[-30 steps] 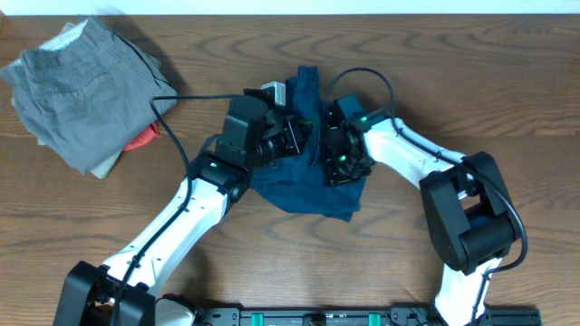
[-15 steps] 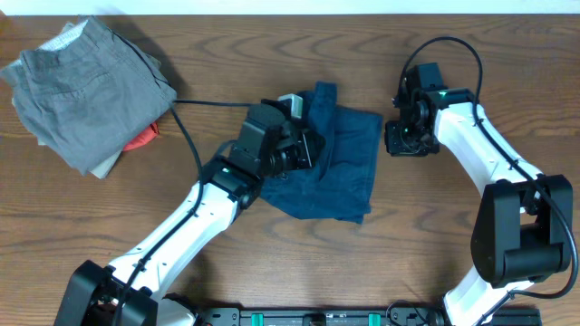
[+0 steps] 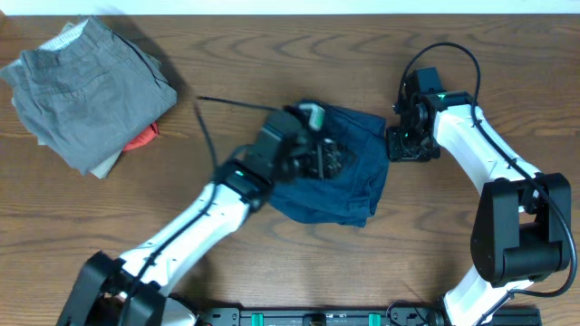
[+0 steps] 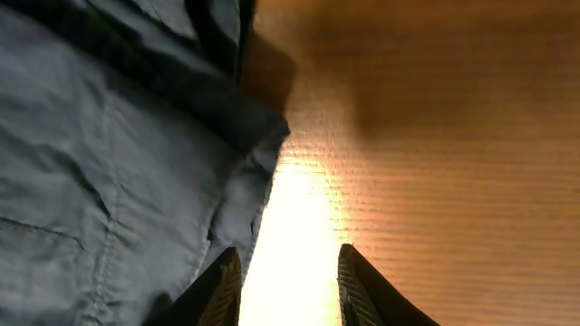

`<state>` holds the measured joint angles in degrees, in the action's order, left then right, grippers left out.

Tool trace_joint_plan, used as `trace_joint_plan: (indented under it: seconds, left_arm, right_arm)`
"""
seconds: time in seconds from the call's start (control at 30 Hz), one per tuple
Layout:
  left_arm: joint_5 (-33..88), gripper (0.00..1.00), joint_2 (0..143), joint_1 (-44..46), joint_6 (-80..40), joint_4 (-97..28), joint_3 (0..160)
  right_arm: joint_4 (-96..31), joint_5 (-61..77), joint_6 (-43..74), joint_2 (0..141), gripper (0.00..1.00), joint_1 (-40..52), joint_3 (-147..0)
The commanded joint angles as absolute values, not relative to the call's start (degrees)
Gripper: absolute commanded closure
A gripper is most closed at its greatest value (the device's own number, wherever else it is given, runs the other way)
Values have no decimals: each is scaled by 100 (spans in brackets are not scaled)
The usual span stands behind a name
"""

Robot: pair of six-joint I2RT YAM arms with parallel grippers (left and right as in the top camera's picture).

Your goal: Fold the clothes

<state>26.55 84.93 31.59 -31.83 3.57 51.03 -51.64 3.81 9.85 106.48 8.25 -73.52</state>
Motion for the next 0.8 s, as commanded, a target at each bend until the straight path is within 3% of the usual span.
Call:
trace_joint_plan:
  seconds: [0.0, 0.2, 0.47, 0.6, 0.77]
  left_arm:
    - [2458, 21, 8285, 2394, -2639, 318, 5124]
    - [2460, 20, 8764, 1483, -2635, 62, 5124]
    - [2565, 15, 9918, 1546, -2637, 49, 5124]
    - [3350, 15, 10429, 1629, -2637, 185, 5124]
    - [4073, 30, 10610, 1831, -2635, 292, 5124]
  right_arm:
    - [-5192, 338, 961, 10604, 66, 600, -7352]
    - [-5113, 1756, 178, 10269, 64, 532, -7391]
    - [-5109, 1997, 121, 10228, 62, 569, -7382]
    - [-5120, 1992, 119, 10228, 62, 569, -7382]
    - [-5094, 1994, 121, 10228, 62, 569, -7382]
